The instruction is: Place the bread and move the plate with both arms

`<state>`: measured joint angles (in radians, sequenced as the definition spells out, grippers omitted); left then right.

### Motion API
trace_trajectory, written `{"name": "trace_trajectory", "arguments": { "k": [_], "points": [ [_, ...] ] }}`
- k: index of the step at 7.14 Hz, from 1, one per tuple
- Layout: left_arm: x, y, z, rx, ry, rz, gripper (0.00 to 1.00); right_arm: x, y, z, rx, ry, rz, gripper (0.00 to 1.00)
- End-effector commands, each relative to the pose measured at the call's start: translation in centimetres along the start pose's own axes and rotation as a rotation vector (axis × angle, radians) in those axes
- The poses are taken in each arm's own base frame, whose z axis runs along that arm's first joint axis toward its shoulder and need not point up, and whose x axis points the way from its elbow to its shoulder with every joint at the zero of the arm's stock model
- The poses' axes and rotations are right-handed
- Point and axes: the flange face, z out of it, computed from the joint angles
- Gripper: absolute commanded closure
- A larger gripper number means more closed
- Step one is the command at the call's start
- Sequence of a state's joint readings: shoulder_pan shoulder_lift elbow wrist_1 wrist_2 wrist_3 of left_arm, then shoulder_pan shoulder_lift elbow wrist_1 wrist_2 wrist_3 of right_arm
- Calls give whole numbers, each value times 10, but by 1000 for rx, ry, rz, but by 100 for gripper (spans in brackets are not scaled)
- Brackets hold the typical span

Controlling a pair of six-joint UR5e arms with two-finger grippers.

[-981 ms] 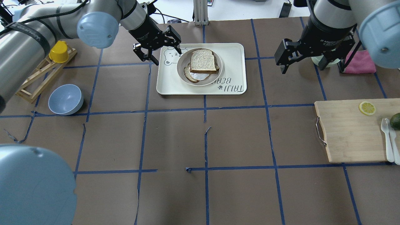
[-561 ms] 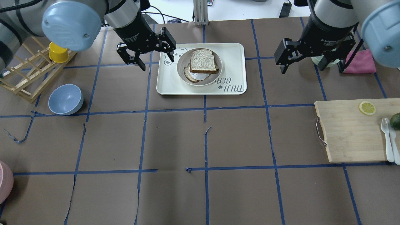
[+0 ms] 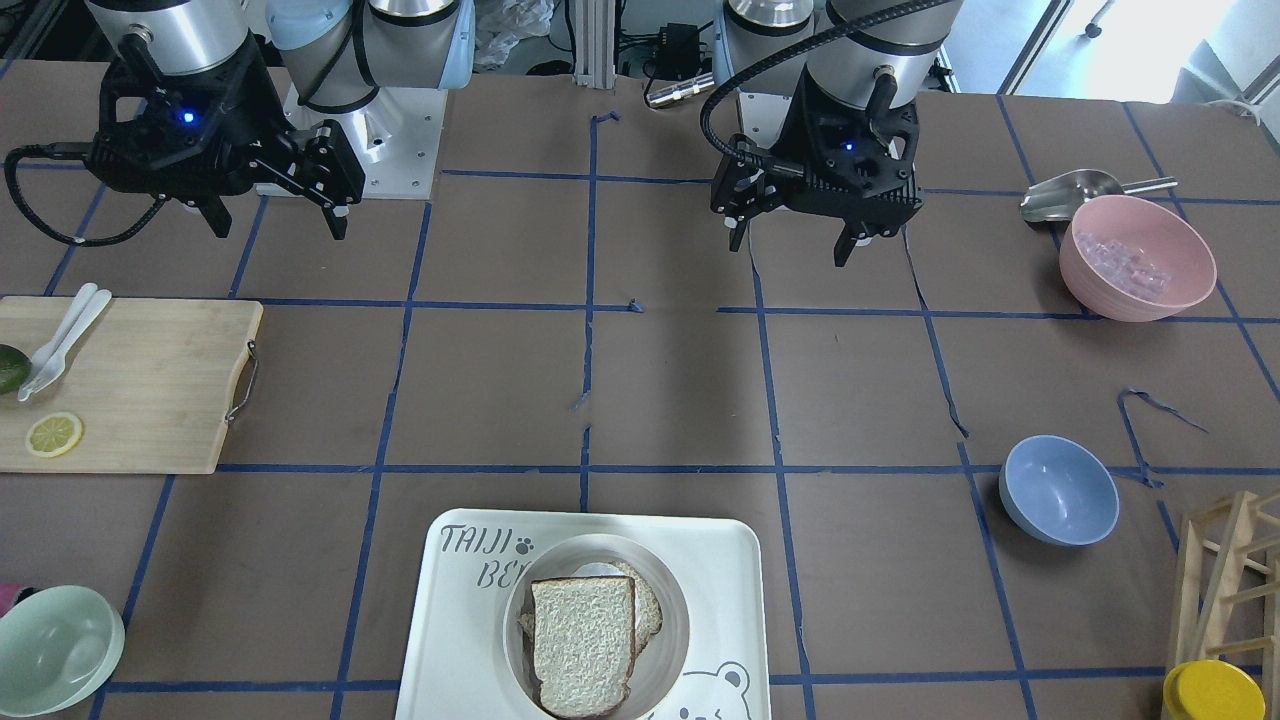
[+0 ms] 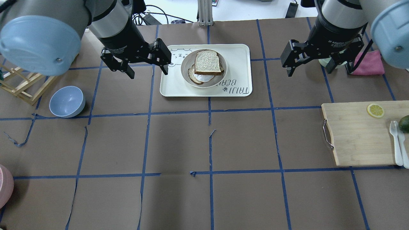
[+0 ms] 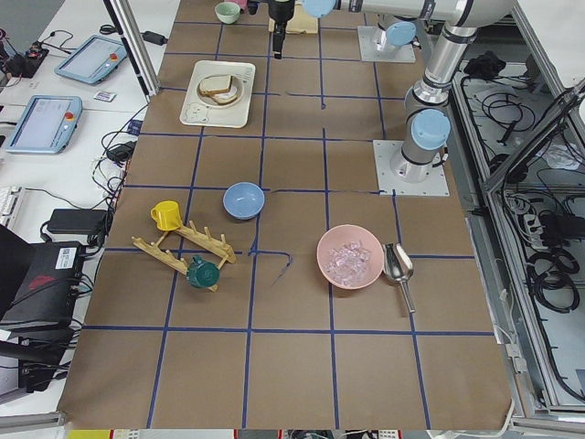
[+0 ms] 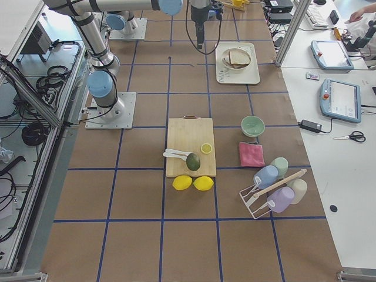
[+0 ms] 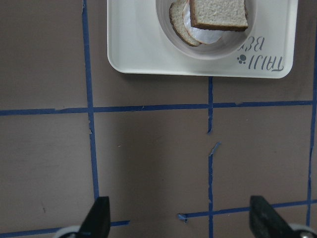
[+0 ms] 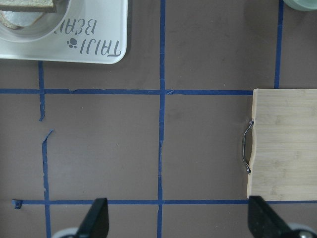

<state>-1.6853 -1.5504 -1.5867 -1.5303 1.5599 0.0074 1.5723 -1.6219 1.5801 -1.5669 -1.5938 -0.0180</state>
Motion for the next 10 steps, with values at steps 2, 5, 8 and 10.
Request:
{"name": "trace_trajectory", "arguments": {
  "k": [2,5,8,10],
  "points": [
    [-11,6,-10,40,-53,-23,0,0,0,-1,0,0,1,0],
    [-27,-7,-13,38,34,-102,0,1,-1,-1,2,3,3,0],
    [-34,-1,-13,5,-18,-145,0,0,9,-2,-13,0,1,0],
    [-34,-1,-13,6,-20,-145,0,0,11,-1,-38,-1,0,0]
  ]
}}
